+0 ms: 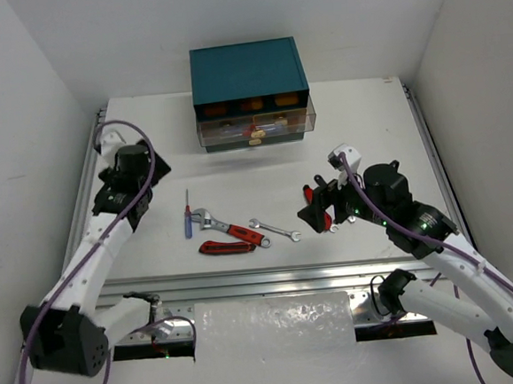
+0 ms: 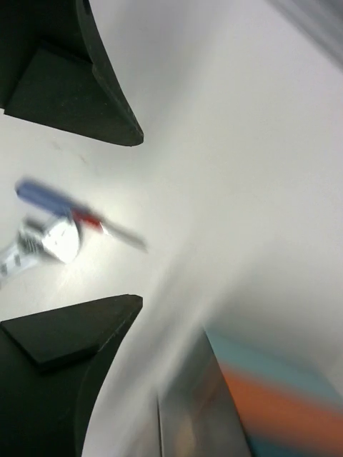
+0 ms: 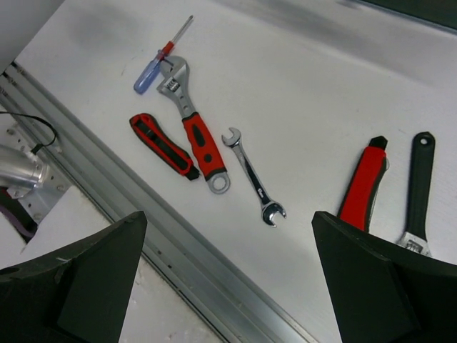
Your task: Sort the tools into containers
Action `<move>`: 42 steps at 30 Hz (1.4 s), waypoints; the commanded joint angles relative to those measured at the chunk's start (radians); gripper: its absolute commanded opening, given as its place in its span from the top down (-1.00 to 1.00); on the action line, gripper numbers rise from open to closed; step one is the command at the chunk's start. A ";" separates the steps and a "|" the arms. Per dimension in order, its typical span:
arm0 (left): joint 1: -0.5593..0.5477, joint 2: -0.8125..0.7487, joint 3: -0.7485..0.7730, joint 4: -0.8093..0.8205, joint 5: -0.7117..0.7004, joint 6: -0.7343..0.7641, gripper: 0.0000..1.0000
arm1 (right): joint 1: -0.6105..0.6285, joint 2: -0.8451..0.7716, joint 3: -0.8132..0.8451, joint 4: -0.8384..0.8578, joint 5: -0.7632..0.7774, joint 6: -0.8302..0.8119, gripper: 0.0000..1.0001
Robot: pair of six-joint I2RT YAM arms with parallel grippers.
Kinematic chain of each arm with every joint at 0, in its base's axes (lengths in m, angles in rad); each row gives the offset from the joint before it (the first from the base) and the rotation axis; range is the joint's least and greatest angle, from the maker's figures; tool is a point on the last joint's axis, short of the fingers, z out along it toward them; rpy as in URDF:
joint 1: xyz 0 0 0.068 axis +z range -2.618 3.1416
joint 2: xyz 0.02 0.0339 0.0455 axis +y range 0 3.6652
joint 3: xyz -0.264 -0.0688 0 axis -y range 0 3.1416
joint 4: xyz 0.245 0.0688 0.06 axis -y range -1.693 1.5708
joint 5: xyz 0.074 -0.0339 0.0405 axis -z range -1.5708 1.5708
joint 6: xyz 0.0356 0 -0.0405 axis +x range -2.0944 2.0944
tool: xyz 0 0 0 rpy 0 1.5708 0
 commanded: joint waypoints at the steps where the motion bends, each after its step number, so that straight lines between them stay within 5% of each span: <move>1: 0.057 0.114 -0.162 0.031 0.203 -0.102 -0.63 | 0.001 -0.007 -0.027 0.046 -0.066 0.017 -0.98; 7: 0.055 0.229 -0.226 0.089 0.225 -0.086 -0.50 | 0.001 0.025 -0.068 0.082 -0.110 0.006 -0.98; 26: -0.023 0.194 -0.343 0.105 0.257 -0.088 -0.33 | 0.002 0.089 -0.099 0.162 -0.206 0.014 -0.96; 42: -0.071 0.329 -0.339 0.109 0.205 -0.097 0.19 | 0.002 0.097 -0.105 0.176 -0.221 0.015 -0.94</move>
